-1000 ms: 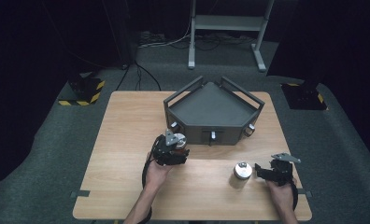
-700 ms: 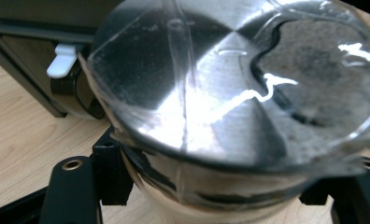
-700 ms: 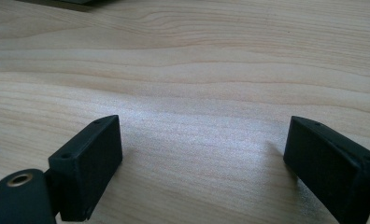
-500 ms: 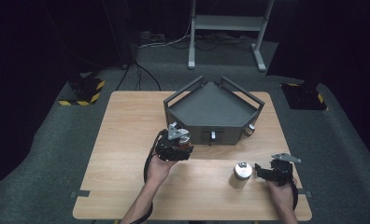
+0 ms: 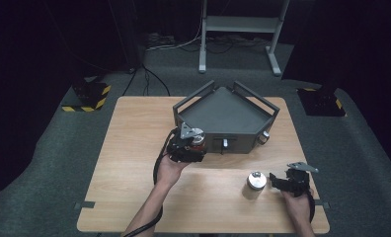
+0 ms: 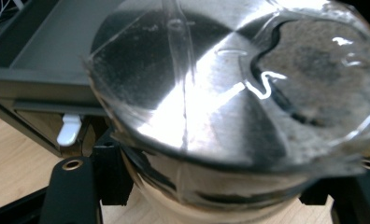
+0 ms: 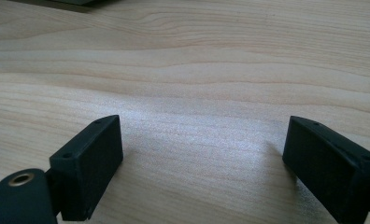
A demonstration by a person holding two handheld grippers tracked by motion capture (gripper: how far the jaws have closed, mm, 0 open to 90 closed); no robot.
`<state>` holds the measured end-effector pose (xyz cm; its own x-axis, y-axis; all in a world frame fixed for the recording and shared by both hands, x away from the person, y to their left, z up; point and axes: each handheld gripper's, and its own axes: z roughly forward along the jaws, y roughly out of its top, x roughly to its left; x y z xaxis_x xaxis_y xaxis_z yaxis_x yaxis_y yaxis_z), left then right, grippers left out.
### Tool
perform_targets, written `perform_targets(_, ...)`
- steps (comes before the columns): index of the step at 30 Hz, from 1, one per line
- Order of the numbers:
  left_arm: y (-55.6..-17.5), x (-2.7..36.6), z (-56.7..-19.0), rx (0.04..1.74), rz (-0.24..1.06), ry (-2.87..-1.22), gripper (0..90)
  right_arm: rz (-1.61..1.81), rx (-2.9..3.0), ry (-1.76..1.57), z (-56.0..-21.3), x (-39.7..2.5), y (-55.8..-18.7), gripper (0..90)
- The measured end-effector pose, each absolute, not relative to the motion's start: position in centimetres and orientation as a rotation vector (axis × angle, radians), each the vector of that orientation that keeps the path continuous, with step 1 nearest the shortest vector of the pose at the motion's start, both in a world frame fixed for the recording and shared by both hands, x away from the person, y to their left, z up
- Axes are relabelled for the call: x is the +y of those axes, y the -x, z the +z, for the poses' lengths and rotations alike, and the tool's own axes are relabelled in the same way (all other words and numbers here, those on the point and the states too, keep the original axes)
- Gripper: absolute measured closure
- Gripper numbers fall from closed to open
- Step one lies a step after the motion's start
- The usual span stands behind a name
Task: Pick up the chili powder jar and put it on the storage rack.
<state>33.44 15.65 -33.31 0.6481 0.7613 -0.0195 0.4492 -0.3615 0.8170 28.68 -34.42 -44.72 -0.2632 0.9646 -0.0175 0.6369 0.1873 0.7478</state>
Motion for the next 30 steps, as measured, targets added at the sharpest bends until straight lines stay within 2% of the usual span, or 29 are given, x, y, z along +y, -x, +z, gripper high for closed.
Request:
perform_targets(17,-36.2,14.9,-30.0,0.931,0.492,-1.977,30.3,0.874,1.969,-1.498,-44.7,-34.5,-28.6,12.6)
perform_targets(30,-38.5,13.6,-29.9,0.992,0.529,-1.959,30.2,0.881,1.965,-1.504,-44.8,-34.5,-28.6,12.7)
